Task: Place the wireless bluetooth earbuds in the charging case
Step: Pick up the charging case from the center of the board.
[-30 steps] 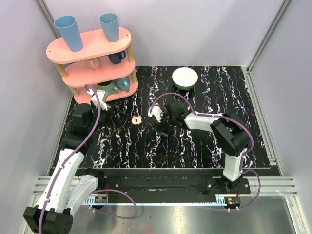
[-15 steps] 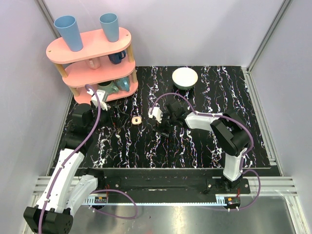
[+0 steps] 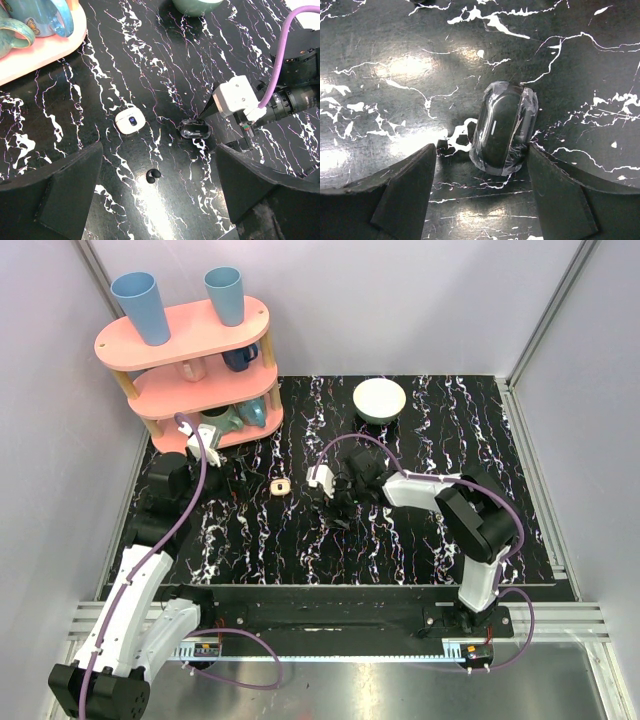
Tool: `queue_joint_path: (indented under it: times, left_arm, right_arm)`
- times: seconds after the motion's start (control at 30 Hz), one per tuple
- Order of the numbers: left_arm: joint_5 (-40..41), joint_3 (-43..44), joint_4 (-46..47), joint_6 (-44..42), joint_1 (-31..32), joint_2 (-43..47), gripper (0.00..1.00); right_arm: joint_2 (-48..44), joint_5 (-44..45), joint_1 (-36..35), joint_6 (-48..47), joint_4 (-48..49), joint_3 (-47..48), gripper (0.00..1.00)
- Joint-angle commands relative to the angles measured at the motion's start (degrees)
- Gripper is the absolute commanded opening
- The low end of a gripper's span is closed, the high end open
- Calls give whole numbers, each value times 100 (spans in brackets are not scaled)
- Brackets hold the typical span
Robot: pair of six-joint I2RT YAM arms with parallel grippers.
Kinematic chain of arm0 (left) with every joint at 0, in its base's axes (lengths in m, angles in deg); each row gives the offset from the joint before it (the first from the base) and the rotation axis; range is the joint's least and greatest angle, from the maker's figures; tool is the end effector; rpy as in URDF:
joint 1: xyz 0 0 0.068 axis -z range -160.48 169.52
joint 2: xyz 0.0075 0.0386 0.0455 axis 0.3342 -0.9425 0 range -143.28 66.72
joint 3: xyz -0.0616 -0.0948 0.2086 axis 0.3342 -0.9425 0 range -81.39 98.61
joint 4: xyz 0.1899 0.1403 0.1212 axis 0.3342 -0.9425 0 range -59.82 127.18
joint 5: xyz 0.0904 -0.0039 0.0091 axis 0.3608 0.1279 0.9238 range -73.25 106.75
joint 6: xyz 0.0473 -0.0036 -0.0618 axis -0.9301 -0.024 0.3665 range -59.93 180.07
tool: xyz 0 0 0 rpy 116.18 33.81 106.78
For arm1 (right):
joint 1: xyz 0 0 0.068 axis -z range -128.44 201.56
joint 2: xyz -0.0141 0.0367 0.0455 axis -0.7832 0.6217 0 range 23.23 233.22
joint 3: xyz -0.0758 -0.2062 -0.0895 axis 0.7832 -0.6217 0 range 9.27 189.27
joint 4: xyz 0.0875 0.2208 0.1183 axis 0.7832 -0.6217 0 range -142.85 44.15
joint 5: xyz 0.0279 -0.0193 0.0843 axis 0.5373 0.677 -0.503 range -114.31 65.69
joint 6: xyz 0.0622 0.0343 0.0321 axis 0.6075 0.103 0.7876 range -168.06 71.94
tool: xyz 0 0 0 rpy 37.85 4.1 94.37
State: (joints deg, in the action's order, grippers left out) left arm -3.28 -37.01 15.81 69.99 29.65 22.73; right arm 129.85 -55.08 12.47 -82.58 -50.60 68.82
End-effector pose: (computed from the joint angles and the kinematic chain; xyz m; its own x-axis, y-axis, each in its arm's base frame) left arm 0.2253 -0.0634 0.2841 -0.4298 -0.0875 -0.8987 0.4122 0.8665 -0.2816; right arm 0.2732 0.2658 0.0863 -0.0567 -0.6734 -0.7371 -0.9944 0.1044 -0.0190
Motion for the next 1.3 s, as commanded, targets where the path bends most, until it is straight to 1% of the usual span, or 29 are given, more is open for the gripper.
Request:
queue_joint_path:
  times: [0.0, 0.07, 0.17, 0.37, 0.5, 0.6, 0.67, 0.7, 0.73, 0.83, 0.93, 0.97, 1.0, 1.13, 1.17, 1.27]
  left_arm:
    - [52, -17, 159, -24, 6, 30, 99]
    - [43, -17, 159, -24, 6, 22, 99]
    - [43, -17, 159, -24, 6, 22, 99]
    - [61, -17, 159, -24, -11, 4, 99]
    - [9, 27, 124, 28, -20, -22, 99]
    - [25, 44, 98, 72, -37, -57, 99]
    - [34, 62, 97, 99, -46, -66, 99]
    - [26, 71, 106, 116, -55, -66, 99]
    - [8, 71, 124, 151, -64, -75, 99]
    - [-106, 53, 211, 248, -90, -127, 99]
    - [-168, 18, 264, 370, -90, -136, 99]
    - [-168, 9, 291, 397, -90, -154, 99]
    - [-203, 1, 308, 424, -99, -163, 99]
    - [-255, -26, 405, 529, -99, -189, 99]
    - [-290, -43, 414, 538, -99, -189, 99]
    - [-396, -79, 519, 591, -99, -180, 99]
  right_arm:
    - [-231, 104, 51, 77, 53, 39, 80]
    - [-160, 376, 42, 86, 141, 109, 80]
    - [76, 510, 42, 60, 264, 223, 80]
    - [306, 502, 42, 174, 361, 417, 80]
    - [280, 440, 42, 191, 361, 382, 76]
    - [253, 422, 42, 200, 326, 321, 68]
    - [305, 466, 51, 270, 274, 355, 54]
    - [341, 475, 51, 297, 108, 460, 49]
    - [376, 475, 42, 367, 19, 513, 41]
    - [473, 519, 42, 542, -105, 637, 32]
    - [412, 536, 42, 631, -61, 611, 27]
    - [324, 545, 42, 648, 9, 558, 23]
    - [280, 554, 51, 675, 70, 506, 20]
    - [-159, 676, 42, 868, 501, 155, 18]
    - [-412, 703, 51, 921, 919, 49, 18]
    - [-950, 800, 42, 1114, 1589, -547, 13]
